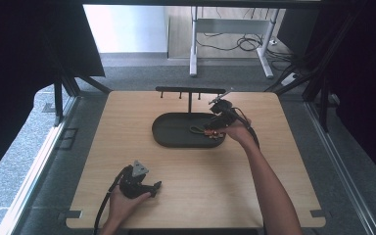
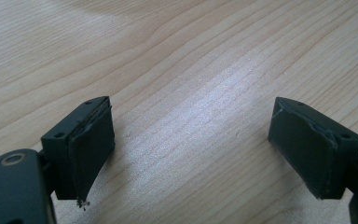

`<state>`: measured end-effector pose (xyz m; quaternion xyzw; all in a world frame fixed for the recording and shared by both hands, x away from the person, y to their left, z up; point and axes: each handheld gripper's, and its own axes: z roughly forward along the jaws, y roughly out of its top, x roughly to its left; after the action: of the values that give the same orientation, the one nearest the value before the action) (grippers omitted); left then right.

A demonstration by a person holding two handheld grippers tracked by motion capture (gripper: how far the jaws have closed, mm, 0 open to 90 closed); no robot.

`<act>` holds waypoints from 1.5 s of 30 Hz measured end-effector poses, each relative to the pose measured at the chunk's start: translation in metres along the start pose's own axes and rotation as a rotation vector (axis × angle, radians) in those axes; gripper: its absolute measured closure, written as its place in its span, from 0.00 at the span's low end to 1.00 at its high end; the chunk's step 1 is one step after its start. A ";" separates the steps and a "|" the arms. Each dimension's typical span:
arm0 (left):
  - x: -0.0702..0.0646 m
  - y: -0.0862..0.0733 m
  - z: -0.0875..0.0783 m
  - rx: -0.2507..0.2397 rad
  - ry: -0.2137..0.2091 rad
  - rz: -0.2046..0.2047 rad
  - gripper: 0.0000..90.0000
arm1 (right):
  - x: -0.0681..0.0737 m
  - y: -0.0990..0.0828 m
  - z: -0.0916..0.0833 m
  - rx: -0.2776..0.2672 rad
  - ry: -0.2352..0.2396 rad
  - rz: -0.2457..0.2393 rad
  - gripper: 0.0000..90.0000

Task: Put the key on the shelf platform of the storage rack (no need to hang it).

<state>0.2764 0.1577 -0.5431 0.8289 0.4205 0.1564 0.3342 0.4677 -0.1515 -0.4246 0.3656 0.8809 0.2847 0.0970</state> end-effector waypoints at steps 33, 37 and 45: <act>-0.011 0.011 -0.050 -0.065 -0.027 0.009 0.17 | 0.024 -0.134 -0.073 -0.186 0.009 0.008 0.47; -0.012 0.011 -0.053 -0.064 -0.025 0.014 0.17 | 0.026 -0.160 -0.074 -0.194 0.002 0.026 0.47; -0.014 0.013 -0.058 -0.074 -0.029 0.015 0.17 | 0.031 -0.196 -0.068 -0.173 -0.008 0.046 0.46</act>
<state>0.2446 0.1656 -0.4915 0.8212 0.4034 0.1622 0.3696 0.3044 -0.2703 -0.4802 0.3771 0.8439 0.3605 0.1251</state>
